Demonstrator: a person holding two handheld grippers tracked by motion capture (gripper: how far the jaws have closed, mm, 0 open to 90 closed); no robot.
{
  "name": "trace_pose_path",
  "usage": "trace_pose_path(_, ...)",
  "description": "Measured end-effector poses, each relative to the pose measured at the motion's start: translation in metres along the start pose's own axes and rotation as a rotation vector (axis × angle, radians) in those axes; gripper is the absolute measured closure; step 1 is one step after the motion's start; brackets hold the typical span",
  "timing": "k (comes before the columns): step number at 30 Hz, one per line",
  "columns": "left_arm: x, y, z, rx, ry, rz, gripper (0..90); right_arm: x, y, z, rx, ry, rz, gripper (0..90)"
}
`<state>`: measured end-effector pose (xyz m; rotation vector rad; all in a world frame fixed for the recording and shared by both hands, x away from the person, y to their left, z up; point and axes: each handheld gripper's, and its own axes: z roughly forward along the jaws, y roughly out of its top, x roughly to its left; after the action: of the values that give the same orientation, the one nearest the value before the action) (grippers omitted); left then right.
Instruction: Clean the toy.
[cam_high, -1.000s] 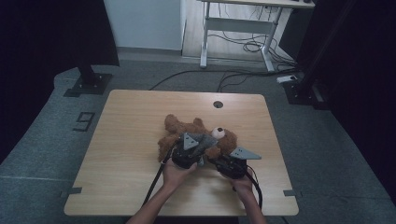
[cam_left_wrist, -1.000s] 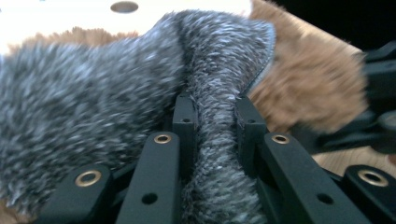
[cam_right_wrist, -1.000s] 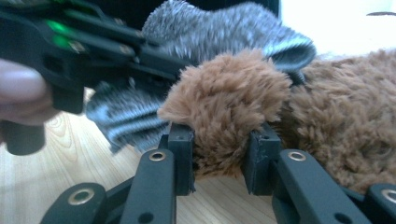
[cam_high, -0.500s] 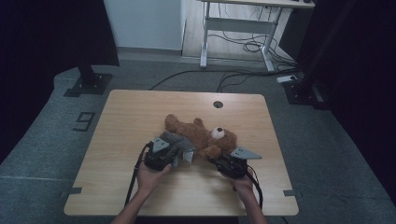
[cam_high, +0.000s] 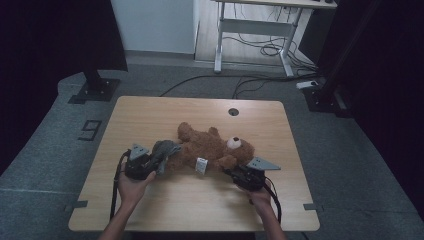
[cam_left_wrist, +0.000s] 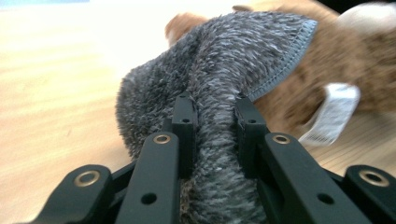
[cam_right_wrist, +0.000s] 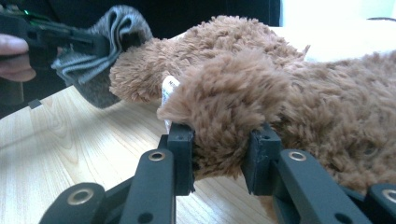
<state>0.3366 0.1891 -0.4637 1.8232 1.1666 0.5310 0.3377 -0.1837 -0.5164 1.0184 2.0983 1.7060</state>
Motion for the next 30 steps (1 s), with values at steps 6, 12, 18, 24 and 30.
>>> trace_pose_path(6, -0.047, 0.037, 0.019, -0.022, -0.070, 0.096, 73.9, 0.002, 0.002, -0.004, -0.013, 0.019, -0.008, 68.9)
trace_pose_path(12, -0.075, 0.058, 0.035, -0.023, -0.098, 0.158, 73.8, -0.004, 0.004, -0.020, -0.052, 0.022, 0.012, 69.3)
trace_pose_path(18, -0.093, 0.069, 0.065, 0.018, -0.126, 0.180, 73.5, -0.007, 0.004, -0.024, -0.058, 0.014, 0.017, 69.2)
trace_pose_path(24, -0.097, 0.057, 0.089, 0.087, -0.137, 0.181, 73.4, -0.006, 0.004, -0.022, -0.054, 0.024, 0.015, 67.9)
trace_pose_path(30, -0.093, 0.048, 0.091, 0.099, -0.153, 0.155, 73.6, 0.022, 0.005, -0.005, 0.030, 0.036, -0.082, 46.3)
